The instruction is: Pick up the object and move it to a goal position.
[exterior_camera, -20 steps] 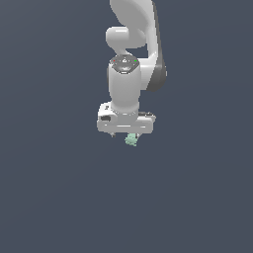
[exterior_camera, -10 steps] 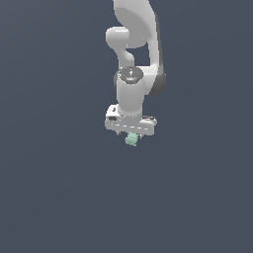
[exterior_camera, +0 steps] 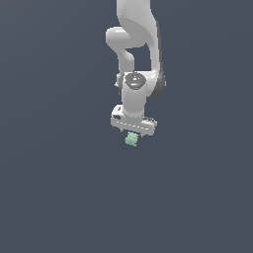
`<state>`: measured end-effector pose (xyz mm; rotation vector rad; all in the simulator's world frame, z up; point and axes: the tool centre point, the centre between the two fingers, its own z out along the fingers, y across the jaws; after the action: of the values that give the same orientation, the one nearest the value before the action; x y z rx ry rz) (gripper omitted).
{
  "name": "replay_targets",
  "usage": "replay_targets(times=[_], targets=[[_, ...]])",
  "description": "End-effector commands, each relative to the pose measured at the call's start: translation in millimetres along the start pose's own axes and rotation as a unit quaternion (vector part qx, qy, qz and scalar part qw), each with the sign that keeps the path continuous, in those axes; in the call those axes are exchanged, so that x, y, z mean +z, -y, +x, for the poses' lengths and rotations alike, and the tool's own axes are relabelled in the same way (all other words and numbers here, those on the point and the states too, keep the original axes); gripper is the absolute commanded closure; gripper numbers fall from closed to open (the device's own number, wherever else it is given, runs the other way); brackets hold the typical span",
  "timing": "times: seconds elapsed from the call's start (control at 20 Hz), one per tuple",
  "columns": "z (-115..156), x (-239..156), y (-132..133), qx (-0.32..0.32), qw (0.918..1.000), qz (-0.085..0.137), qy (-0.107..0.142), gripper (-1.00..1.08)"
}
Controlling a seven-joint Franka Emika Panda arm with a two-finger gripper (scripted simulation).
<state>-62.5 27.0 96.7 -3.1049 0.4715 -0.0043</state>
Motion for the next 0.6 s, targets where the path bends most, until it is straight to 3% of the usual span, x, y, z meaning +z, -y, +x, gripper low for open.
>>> replay_targets(times=[0.0, 0.55], targets=[[-4.8, 4.0, -0.3, 0.008, 1.0000, -0.001, 0.001, -0.92], [-6.6, 21.1, -0.6, 0.009, 1.0000, -0.001, 0.001, -0.92]])
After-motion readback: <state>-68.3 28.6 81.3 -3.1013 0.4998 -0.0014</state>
